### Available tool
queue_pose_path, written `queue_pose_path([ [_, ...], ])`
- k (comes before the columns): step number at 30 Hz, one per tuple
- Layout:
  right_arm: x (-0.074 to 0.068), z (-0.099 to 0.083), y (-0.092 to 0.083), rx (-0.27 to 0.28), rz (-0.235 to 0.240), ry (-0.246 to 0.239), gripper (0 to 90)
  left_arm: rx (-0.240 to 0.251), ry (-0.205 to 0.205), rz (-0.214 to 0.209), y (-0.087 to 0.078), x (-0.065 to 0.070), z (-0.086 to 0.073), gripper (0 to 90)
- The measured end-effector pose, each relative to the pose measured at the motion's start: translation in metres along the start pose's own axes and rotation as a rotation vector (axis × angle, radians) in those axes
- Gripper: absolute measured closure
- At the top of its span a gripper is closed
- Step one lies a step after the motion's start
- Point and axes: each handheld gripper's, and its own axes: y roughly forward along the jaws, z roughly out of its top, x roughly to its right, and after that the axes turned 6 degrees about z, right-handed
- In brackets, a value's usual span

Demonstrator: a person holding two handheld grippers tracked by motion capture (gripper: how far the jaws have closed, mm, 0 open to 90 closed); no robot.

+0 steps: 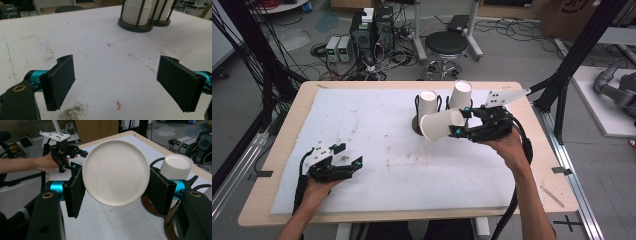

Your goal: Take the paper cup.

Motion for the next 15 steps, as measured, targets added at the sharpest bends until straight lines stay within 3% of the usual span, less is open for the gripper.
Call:
queue_pose_path([
  [5, 0.003, -0.016, 0.008, 0.020, 0.026, 0.016, 37.0, 0.002, -0.004, -0.001, 0.000, 0.000, 0.000, 14.9],
  [15, 0.003, -0.042, 0.023, 0.045, 0.053, -0.023, 36.9, 0.004, -0.002, -0.001, 0.000, 0.000, 0.000, 14.9],
])
